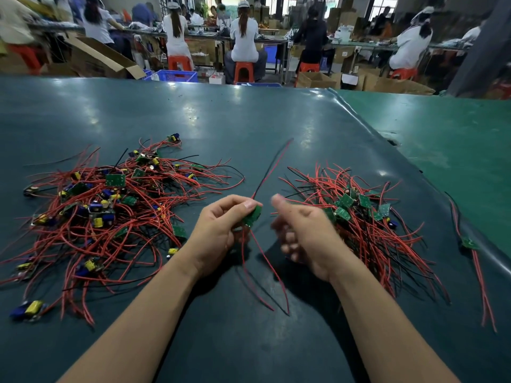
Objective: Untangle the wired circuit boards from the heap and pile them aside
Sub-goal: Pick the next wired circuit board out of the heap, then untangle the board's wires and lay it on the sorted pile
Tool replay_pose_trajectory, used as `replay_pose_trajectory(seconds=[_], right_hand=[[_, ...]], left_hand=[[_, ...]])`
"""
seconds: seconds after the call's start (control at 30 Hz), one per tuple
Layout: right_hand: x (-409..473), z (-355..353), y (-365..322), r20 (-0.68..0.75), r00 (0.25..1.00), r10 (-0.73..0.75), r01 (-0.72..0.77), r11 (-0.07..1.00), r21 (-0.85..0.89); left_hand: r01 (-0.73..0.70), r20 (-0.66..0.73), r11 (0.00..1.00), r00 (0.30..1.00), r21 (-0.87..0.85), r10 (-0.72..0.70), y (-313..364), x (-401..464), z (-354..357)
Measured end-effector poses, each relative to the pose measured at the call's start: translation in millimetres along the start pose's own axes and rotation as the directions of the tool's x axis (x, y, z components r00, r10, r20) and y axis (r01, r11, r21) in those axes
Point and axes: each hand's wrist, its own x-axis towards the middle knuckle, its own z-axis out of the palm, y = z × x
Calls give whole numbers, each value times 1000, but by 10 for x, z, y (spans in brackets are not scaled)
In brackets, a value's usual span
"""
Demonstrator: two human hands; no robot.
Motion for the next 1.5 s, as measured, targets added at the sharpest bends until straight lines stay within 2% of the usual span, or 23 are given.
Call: replay_pose_trajectory(seconds=[0.03,0.1,0.2,0.27,0.33,0.37,0.4,0.43,0.5,0.6,0.67,0.73,0.77,0.83,0.9,0.93,1.07,1.13,1.17,1.23,1.37,1.43,1.5], right_hand=[[-27,39,21,97,995,16,-9,997,-76],[-55,79,37,201,979,-9,31,994,-105],[-74,42,0,236,971,-38,43,999,-16],[-79,42,-14,204,977,-64,63,998,14],[-68,49,-24,76,986,-148,144,988,56],[-59,40,-37,-12,979,-205,205,974,93],[-48,24,-61,-104,960,-259,272,952,142],[-36,7,-86,-197,933,-300,338,920,199],[-9,-24,-123,-388,865,-319,446,843,301],[34,-51,-119,-609,777,-159,485,769,418],[31,-64,-93,-618,786,-7,417,744,522],[20,-84,-74,-577,814,66,364,716,595],[16,-85,-69,-555,829,66,345,721,601],[18,-65,-72,-510,860,30,308,766,564],[26,-25,-73,-470,883,-5,265,830,491],[29,-7,-68,-452,892,-19,247,858,450],[42,39,-25,-375,924,-69,209,915,346],[51,37,-11,-354,931,-84,208,921,329],[54,35,-9,-348,933,-90,209,923,323],[48,33,-7,-332,939,-93,204,926,317],[29,39,-8,-287,954,-90,174,943,283],[20,49,-7,-246,966,-85,144,962,231],[1,80,0,-166,984,-59,84,985,153]], left_hand=[[-5,6,1000,1000,15,4,-10,-3,3],[6,21,999,1000,32,-6,-23,-16,2],[24,33,997,999,78,-26,-26,-24,-12],[20,16,999,1000,50,-21,-25,-16,-4],[-37,-95,999,995,34,40,-29,7,6],[-116,-197,991,972,68,127,-30,24,-5],[-209,-309,966,918,154,248,-26,42,-33],[-282,-407,920,833,271,375,-22,67,-72],[-345,-520,850,678,399,520,0,97,-156],[-381,-571,819,588,430,573,15,106,-194],[-365,-538,788,583,496,609,-4,96,-187],[-320,-465,721,591,615,659,-27,79,-178],[-288,-409,654,588,700,698,-38,66,-180],[-208,-253,431,563,878,787,-57,39,-187],[-28,-155,208,568,978,808,-78,33,-202],[90,-168,143,589,986,791,-84,38,-219],[475,-389,15,702,880,596,-46,40,-329],[544,-417,-112,744,832,523,-48,38,-346],[547,-413,-137,753,826,512,-47,38,-349],[523,-402,-103,753,846,520,-36,40,-349],[406,-357,63,705,912,613,-15,25,-340],[240,-253,121,662,963,705,1,9,-327],[6,-97,113,560,994,823,18,0,-311]])
